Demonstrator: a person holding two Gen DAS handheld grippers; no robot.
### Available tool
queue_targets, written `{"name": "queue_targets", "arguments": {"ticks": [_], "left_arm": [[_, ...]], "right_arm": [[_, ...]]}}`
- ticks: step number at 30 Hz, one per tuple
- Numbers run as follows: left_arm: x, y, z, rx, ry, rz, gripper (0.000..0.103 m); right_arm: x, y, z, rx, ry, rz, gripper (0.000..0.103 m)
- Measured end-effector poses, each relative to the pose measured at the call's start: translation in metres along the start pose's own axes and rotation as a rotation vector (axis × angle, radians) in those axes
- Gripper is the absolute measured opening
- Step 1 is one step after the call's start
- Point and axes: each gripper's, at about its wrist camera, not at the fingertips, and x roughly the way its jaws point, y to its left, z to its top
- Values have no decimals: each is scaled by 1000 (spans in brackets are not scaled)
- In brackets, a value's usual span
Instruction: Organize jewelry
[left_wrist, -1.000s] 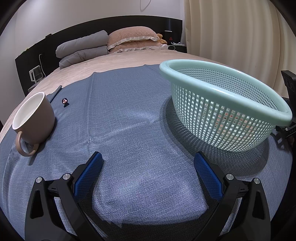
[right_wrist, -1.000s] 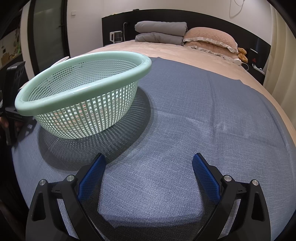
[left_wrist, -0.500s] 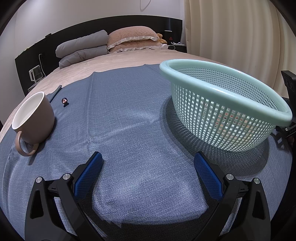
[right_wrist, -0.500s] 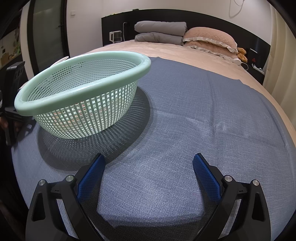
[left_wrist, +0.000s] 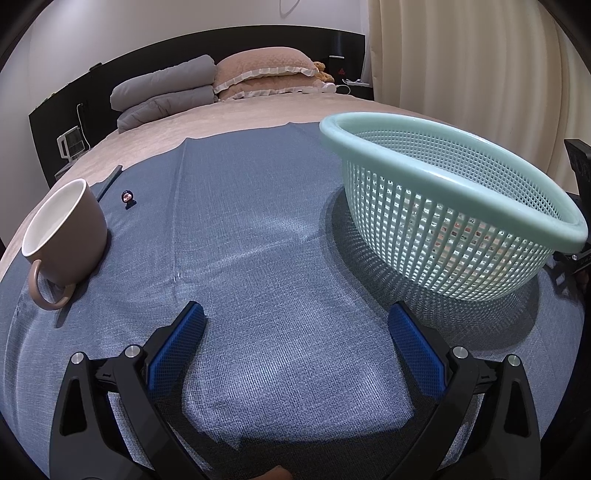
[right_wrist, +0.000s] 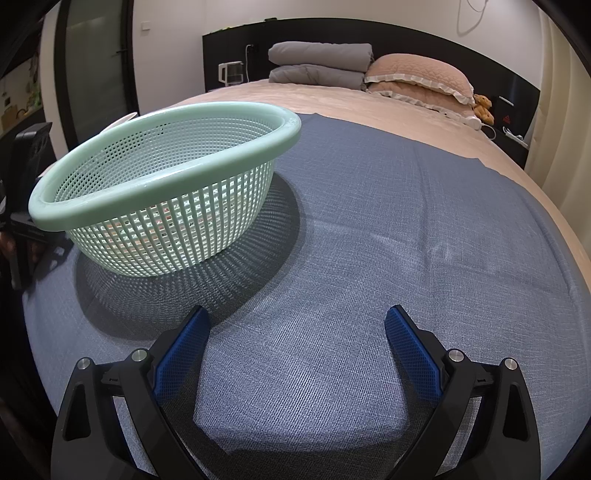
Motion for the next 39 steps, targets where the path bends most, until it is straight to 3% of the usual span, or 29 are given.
{"name": "queue_targets", "arguments": {"ticks": [39], "left_arm": [[-1,5,5,-8,15,-15,98]], "right_arm": [[1,-2,-1,6,3,2,93]]}}
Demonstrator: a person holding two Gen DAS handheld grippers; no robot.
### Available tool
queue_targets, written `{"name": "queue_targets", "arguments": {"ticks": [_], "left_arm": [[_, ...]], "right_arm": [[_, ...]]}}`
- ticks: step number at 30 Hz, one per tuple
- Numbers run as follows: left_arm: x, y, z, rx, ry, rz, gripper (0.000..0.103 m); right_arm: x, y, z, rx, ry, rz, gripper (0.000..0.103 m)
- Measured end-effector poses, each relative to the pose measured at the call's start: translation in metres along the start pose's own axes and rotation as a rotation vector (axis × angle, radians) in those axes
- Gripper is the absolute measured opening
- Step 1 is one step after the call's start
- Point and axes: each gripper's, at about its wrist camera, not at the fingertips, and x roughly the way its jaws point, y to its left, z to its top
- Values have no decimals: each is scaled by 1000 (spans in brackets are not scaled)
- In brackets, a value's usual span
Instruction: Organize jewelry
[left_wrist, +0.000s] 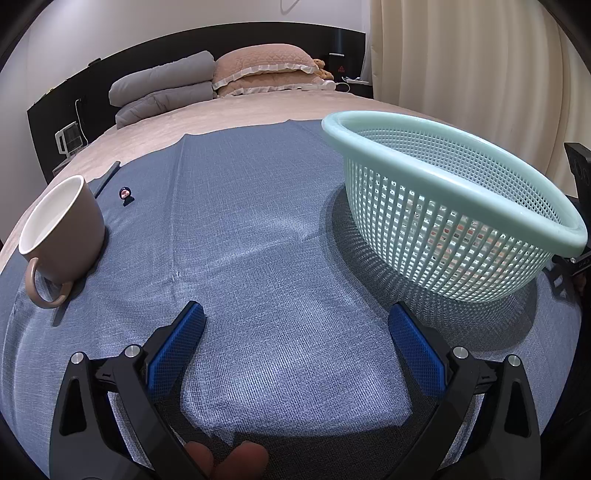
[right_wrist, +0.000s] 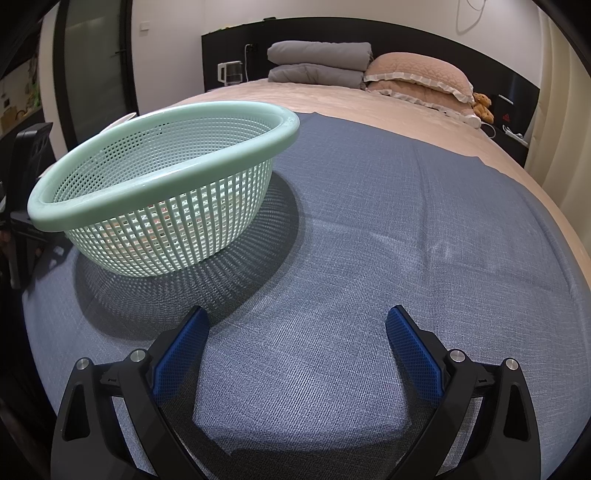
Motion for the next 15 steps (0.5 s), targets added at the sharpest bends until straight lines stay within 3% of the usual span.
{"name": "queue_targets", "arguments": {"ticks": [15], "left_arm": [[-1,-2,-1,3,1,4,98]], "right_arm": [[1,0,-1,2,1,1,93]]}}
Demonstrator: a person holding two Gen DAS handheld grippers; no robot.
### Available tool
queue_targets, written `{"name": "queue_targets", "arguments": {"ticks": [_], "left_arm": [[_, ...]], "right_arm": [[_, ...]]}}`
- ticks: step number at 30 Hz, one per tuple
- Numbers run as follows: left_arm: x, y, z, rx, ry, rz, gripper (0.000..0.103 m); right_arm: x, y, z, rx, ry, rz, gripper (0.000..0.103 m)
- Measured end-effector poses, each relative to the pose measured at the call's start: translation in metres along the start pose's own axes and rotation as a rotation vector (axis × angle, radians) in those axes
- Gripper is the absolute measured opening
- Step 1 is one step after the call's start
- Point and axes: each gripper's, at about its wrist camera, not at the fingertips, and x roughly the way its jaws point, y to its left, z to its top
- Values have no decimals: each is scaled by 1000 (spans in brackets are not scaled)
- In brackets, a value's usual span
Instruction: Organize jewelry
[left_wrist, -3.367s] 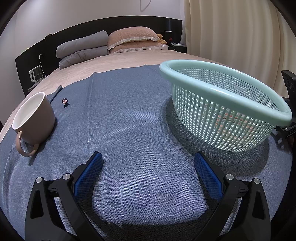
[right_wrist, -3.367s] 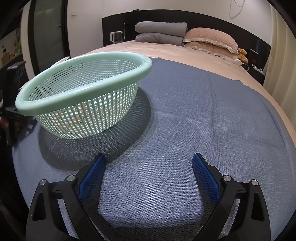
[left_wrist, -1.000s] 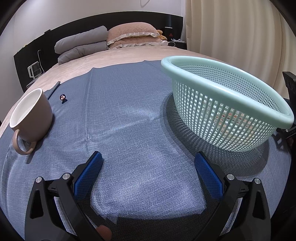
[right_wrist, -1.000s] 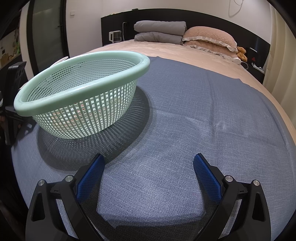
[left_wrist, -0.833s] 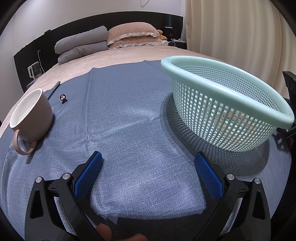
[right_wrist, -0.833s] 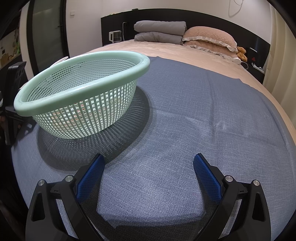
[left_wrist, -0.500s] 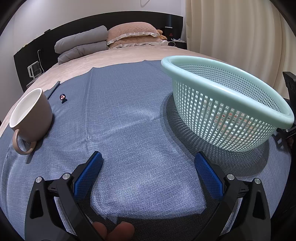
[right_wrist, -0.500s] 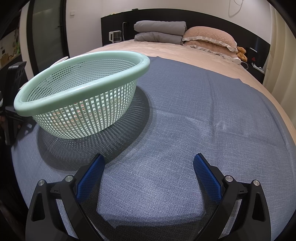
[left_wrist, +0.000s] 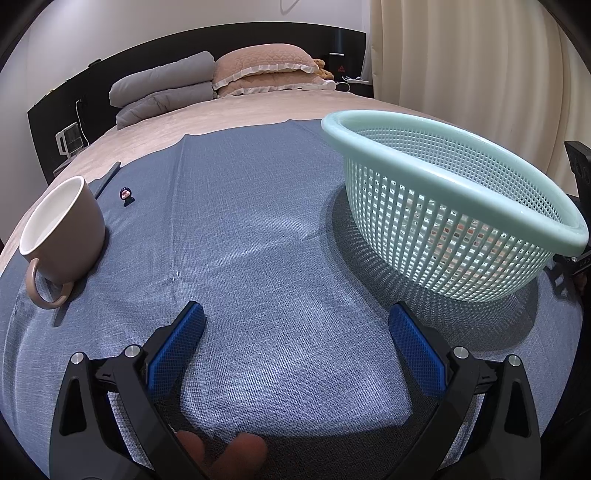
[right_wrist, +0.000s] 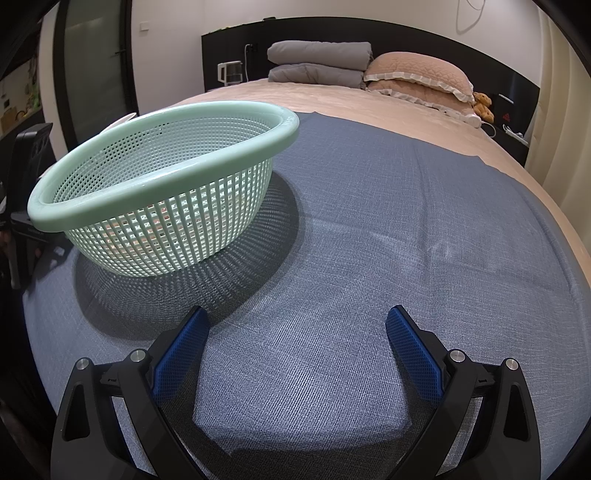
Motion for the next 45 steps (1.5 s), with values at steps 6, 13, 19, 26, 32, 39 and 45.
{"name": "queue_targets", "arguments": {"ticks": [6,13,19,26,32,39,45], "left_arm": [[-1,-1,-1,1,-2,2,98],[0,-3,-1,2,-1,2,98],[0,-2,0,-3,4,-2,99],[2,-1,0,-8,7,-7,99],[1,-1,0,-8,7,-7,99],[0,-4,0,4,2,7,99],[-1,-4,0,10,-1,15,99]], "right_arm": [[0,0,0,0,0,0,93],[0,0,0,1,1,0,93],[2,1,-2,3,2,2,93],[1,1,-1,3,1,1,93],[1,1,0,3,1,2,93],[1,1,-1,3,2,2,93],[1,0,-1,3,2,2,94]]}}
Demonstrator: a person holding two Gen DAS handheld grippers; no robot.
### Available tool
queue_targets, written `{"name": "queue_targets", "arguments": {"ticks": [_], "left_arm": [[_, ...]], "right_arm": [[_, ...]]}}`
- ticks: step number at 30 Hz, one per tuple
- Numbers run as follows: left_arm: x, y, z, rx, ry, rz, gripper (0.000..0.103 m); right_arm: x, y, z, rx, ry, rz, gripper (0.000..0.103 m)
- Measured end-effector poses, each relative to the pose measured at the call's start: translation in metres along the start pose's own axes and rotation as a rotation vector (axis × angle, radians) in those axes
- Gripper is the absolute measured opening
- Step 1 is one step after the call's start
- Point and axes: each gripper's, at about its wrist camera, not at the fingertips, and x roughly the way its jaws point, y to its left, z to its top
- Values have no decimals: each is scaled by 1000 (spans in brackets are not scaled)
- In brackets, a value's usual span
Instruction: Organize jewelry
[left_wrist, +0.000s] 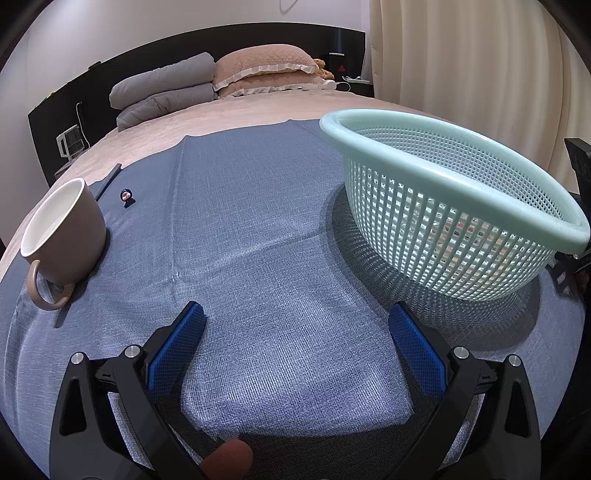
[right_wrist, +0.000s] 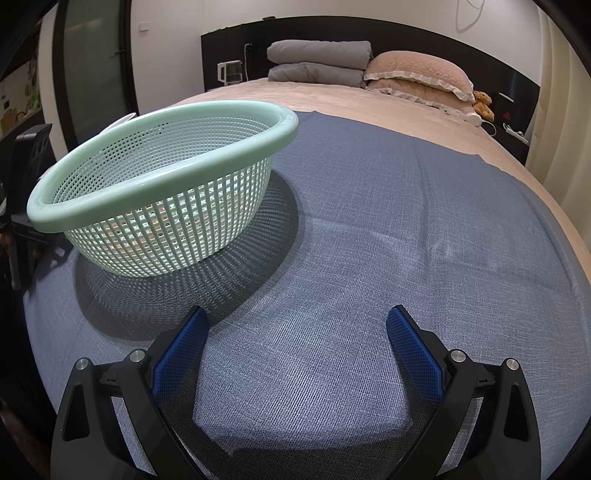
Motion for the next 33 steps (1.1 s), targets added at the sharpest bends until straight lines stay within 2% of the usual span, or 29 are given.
{"name": "queue_targets", "arguments": {"ticks": [33], "left_arm": [[-1,-1,0,2,-2,4,99]], "right_arm": [[1,-2,-4,8,6,7,95]]}}
